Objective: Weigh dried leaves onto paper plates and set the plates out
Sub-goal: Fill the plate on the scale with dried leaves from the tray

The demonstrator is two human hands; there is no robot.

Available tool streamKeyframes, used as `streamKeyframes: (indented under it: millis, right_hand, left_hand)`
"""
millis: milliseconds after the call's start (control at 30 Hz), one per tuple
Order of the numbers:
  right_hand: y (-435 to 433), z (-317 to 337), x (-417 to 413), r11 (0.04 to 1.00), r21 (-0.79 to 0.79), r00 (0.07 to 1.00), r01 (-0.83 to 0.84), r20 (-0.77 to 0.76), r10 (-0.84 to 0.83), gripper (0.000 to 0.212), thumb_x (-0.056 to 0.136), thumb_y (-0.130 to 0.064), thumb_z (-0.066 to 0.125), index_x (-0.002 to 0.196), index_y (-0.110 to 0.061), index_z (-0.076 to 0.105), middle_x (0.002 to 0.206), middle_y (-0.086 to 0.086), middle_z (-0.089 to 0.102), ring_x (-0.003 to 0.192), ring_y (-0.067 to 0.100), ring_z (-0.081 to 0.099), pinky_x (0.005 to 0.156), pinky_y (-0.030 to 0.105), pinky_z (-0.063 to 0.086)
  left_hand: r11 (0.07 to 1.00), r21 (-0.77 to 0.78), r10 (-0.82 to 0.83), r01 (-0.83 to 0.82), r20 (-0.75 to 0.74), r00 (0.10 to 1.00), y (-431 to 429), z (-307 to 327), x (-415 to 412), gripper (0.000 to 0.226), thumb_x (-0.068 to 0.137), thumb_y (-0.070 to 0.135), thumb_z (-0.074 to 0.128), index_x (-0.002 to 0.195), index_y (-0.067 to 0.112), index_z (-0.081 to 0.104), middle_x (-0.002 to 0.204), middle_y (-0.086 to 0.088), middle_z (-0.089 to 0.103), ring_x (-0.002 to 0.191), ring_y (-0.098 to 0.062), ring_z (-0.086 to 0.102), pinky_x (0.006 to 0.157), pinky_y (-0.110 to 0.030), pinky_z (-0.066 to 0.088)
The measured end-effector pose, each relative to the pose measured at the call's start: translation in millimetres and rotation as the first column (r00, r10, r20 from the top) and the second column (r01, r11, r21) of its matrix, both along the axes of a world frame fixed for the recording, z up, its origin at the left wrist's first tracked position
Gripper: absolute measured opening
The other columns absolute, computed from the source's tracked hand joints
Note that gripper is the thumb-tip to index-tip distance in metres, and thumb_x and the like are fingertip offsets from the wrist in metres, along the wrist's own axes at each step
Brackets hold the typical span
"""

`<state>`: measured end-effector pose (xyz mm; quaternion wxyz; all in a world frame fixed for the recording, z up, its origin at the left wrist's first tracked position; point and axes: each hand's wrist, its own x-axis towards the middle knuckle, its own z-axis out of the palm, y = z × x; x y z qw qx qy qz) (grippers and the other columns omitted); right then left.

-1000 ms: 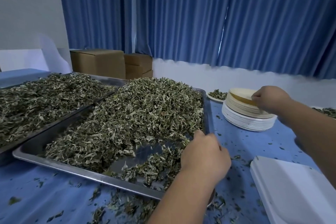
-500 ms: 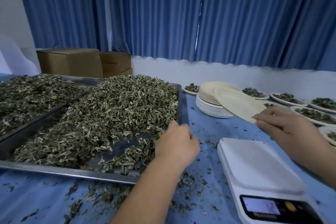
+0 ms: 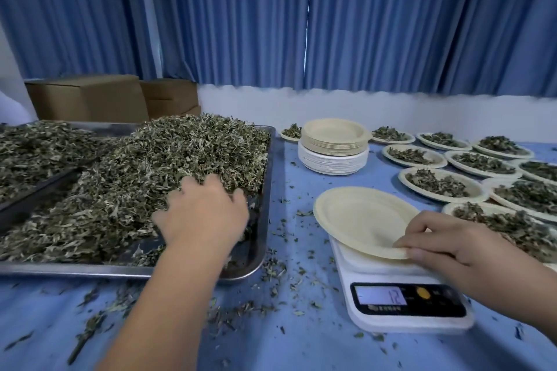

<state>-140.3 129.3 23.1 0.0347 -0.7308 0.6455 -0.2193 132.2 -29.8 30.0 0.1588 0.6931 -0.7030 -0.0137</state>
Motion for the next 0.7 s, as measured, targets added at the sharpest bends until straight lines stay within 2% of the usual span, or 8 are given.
streamKeyframes:
  millis: [100,200,367,500,533,600,633,700]
  right_hand:
    - [2.4,-0.5,-5.5,1.000,0.029,1.000,-0.007,0.009,0.007,0.027,0.083,-0.037,0.050,0.103,-0.043,0.068,0.108,-0.023,0.052,0.074,0.007,0.059,0.067,0.017,0.043]
    - [4.8,1.3,-9.8,0.999,0.052,0.997,-0.015,0.074,0.011,0.026,0.083,-0.038,0.050,0.102,-0.046,0.066,0.107,-0.021,0.055,0.075,0.008,0.059,0.063,0.016,0.043]
    - [9.1,6.0,-11.9,0.990,-0.133,0.982,0.049,0.185,-0.024,0.022,0.081,-0.040,0.051,0.091,-0.043,0.071,0.095,-0.016,0.063,0.060,0.009,0.057,0.056,0.020,0.043]
    - [8.0,6.2,-18.0,0.951,-0.251,0.973,0.180,0.190,-0.134,0.020,0.089,-0.022,0.058,0.086,-0.036,0.072,0.089,-0.014,0.062,0.055,0.016,0.052,0.051,0.023,0.039]
    - [7.5,5.7,-19.2,0.941,-0.268,0.968,0.206,0.197,-0.156,0.021,0.089,-0.019,0.059,0.085,-0.033,0.073,0.087,-0.013,0.062,0.056,0.018,0.052,0.051,0.021,0.038]
    - [7.1,5.1,-19.5,0.924,-0.294,0.959,0.243,0.216,-0.184,0.021,0.090,-0.018,0.059,0.084,-0.031,0.073,0.083,-0.012,0.063,0.055,0.017,0.051,0.049,0.015,0.036]
    - [7.0,4.9,-18.9,0.919,-0.303,0.956,0.253,0.227,-0.188,0.020,0.090,-0.018,0.059,0.083,-0.031,0.073,0.082,-0.012,0.063,0.056,0.018,0.051,0.049,0.014,0.035]
    - [7.3,4.2,-17.8,0.914,-0.316,0.953,0.254,0.242,-0.182,0.020,0.090,-0.017,0.059,0.083,-0.029,0.073,0.081,-0.012,0.063,0.060,0.020,0.051,0.050,0.015,0.035]
  left_hand:
    - [0.935,0.352,0.089,-0.054,-0.085,0.992,-6.4,0.2,17.3,0.077,0.094,0.066,0.025,0.151,0.015,0.021,0.156,-0.017,0.021,0.139,-0.041,0.029,0.108,-0.056,0.033]
    - [0.901,0.433,0.022,0.017,-0.086,0.996,-6.8,-2.5,15.5,0.081,0.096,0.065,0.023,0.151,0.004,0.024,0.155,-0.018,0.028,0.138,-0.037,0.034,0.108,-0.045,0.035]
    - [0.933,0.331,-0.095,0.142,-0.153,0.984,-3.2,1.3,5.0,0.083,0.093,0.069,0.021,0.146,0.008,0.036,0.147,-0.014,0.043,0.126,-0.031,0.047,0.097,-0.040,0.041]
    - [0.987,0.104,-0.098,0.126,-0.242,0.965,-9.8,-1.6,7.6,0.077,0.091,0.071,0.020,0.131,0.014,0.053,0.104,-0.003,0.059,0.082,-0.015,0.051,0.072,-0.033,0.038]
    - [0.990,0.058,-0.107,0.127,-0.262,0.959,-11.3,-4.0,9.1,0.076,0.091,0.072,0.020,0.131,0.016,0.052,0.105,-0.003,0.059,0.084,-0.016,0.051,0.075,-0.034,0.039]
    - [0.975,0.031,-0.203,0.219,-0.272,0.941,-18.3,-10.6,9.8,0.079,0.088,0.073,0.017,0.144,0.022,0.040,0.140,-0.009,0.048,0.121,-0.027,0.048,0.099,-0.044,0.040]
    - [0.953,0.050,-0.276,0.298,-0.261,0.925,-22.1,-13.8,7.9,0.082,0.086,0.075,0.014,0.150,0.026,0.031,0.155,-0.007,0.031,0.140,-0.029,0.031,0.112,-0.049,0.029]
    - [0.883,0.162,-0.382,0.440,-0.297,0.875,-25.5,-18.0,1.3,0.087,0.079,0.079,0.009,0.153,0.034,0.016,0.163,0.002,0.003,0.150,-0.023,0.001,0.120,-0.052,0.008]
